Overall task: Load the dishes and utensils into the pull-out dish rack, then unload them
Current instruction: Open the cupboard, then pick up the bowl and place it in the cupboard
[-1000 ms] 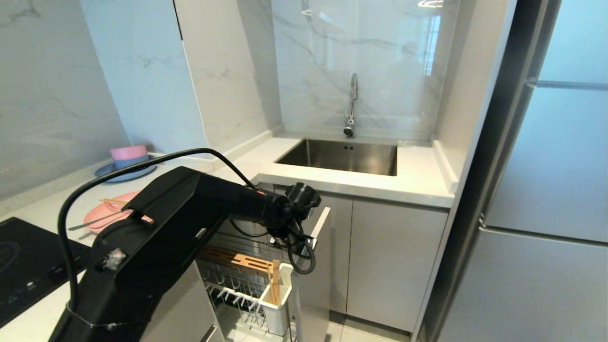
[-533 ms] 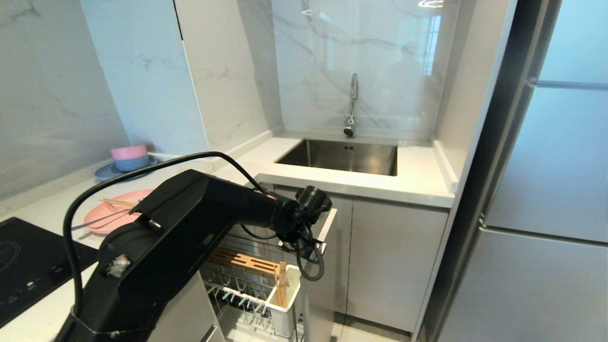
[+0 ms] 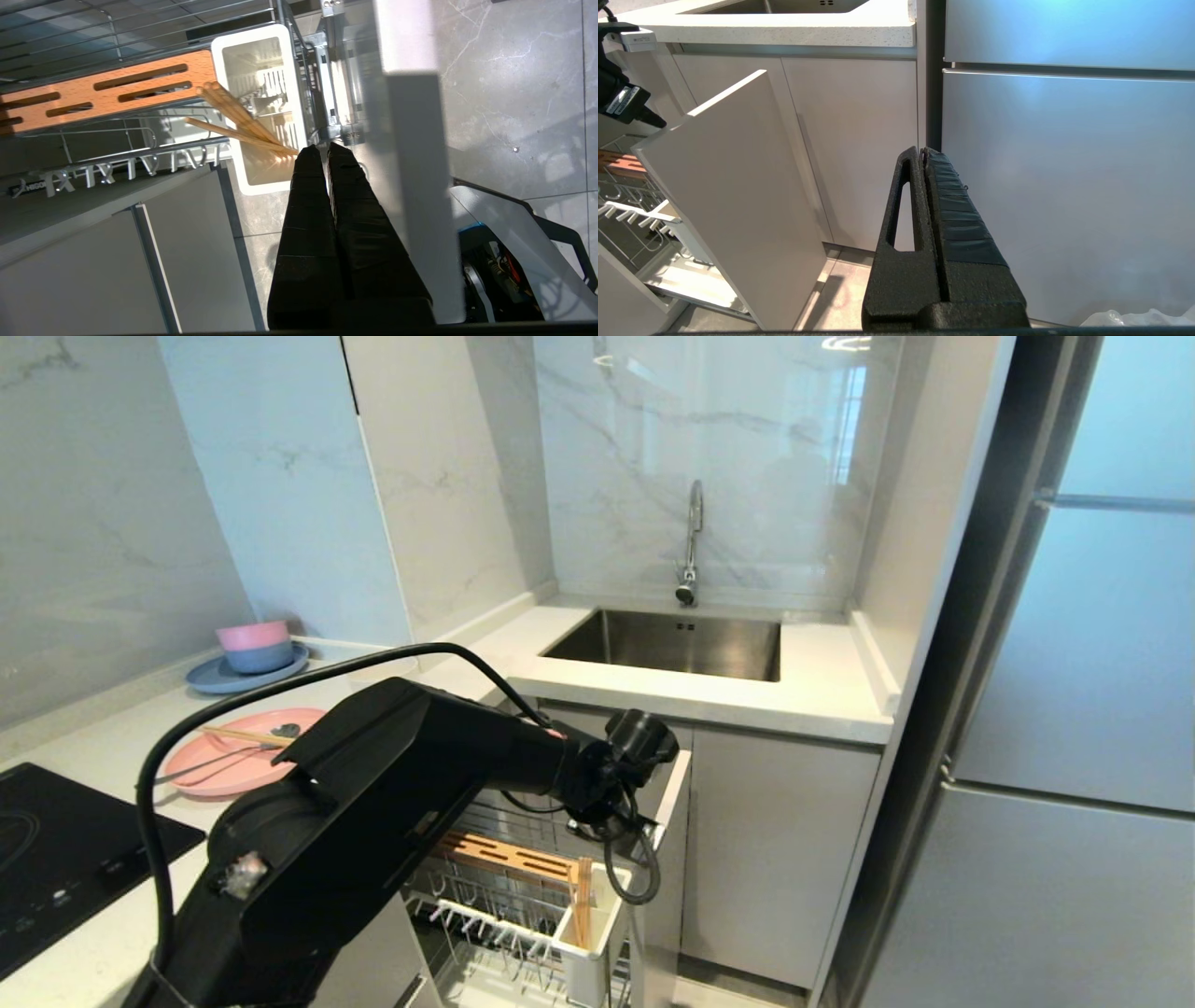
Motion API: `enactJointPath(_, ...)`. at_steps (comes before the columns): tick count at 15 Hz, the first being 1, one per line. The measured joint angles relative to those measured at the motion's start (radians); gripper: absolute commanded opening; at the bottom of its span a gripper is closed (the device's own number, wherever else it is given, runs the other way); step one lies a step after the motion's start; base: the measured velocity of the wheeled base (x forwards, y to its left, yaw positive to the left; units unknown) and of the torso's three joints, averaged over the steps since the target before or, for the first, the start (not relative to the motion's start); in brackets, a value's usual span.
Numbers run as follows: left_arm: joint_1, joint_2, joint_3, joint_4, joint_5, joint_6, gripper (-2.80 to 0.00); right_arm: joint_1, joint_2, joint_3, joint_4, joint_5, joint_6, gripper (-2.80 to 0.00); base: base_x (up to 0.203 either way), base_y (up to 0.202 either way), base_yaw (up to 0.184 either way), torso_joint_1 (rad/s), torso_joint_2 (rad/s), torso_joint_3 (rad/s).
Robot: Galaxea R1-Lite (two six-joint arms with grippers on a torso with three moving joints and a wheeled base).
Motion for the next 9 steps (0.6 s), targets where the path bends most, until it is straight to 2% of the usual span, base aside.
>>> enactJointPath(3, 0.004, -0.004, 0.0, 0.001, 0.015, -0.002, -2.8, 0.0, 0.0, 0.0, 0.0, 0.0, 0.0, -2.8, 0.0, 0.0, 0.0, 0.0, 0.0, 0.0)
enactJointPath(6, 0.016, -0.024, 0.008, 0.003, 0.106, -0.006, -2.8, 0.001, 0.0, 0.0, 0.0, 0.0, 0.0, -2.8, 0.0, 0.0, 0.0, 0.0, 0.0, 0.0)
enactJointPath(9, 0.029, -0.08, 0.015, 0.003, 0.122, -0.022, -2.8, 0.0, 0.0, 0.0, 0.0, 0.0, 0.0, -2.8, 0.0, 0.0, 0.0, 0.0, 0.0, 0.0)
